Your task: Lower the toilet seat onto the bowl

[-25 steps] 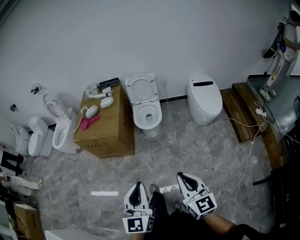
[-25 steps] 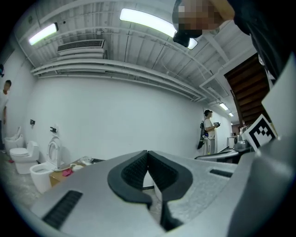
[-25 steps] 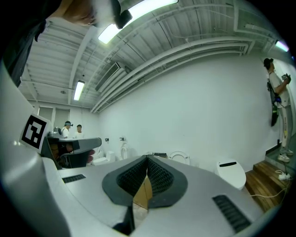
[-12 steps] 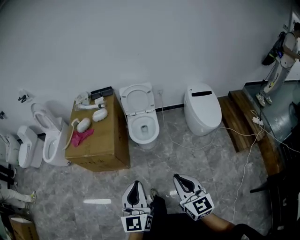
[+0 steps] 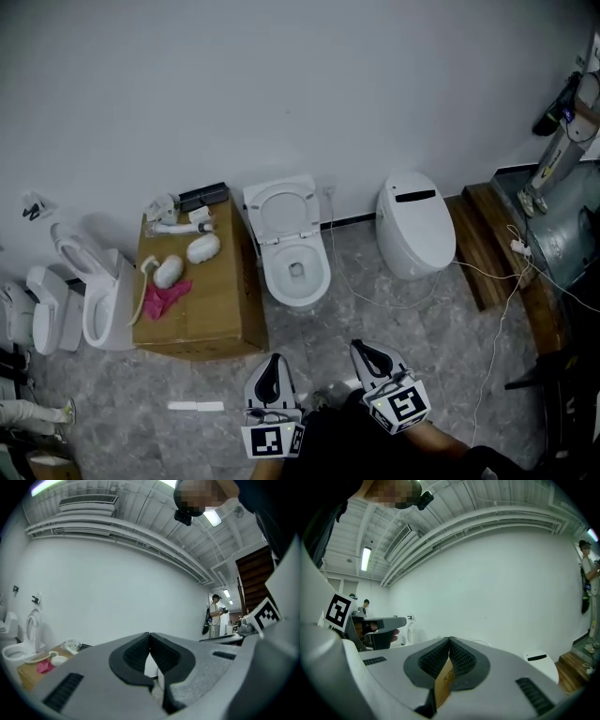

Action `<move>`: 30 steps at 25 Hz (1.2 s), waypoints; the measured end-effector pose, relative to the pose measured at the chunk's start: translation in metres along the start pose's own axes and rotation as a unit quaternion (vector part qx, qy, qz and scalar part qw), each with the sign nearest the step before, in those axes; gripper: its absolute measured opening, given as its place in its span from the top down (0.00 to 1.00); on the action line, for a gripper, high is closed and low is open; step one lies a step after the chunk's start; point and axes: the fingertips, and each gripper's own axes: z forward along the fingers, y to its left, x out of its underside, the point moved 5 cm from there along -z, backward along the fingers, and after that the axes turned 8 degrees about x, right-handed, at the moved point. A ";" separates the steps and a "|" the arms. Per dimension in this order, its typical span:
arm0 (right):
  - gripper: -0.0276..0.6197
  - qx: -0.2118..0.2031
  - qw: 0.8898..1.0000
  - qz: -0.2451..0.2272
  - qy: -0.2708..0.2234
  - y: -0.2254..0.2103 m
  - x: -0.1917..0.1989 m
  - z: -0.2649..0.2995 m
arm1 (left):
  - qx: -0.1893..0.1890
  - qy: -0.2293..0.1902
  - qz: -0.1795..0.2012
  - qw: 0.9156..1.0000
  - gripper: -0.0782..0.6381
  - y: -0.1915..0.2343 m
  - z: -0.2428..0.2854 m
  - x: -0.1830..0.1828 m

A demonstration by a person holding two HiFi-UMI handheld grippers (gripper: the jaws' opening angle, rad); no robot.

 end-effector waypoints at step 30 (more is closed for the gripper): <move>0.92 -0.084 0.996 -0.007 0.036 -0.162 -0.023 0.373 | -0.065 0.057 0.033 0.996 0.88 0.167 0.331 0.012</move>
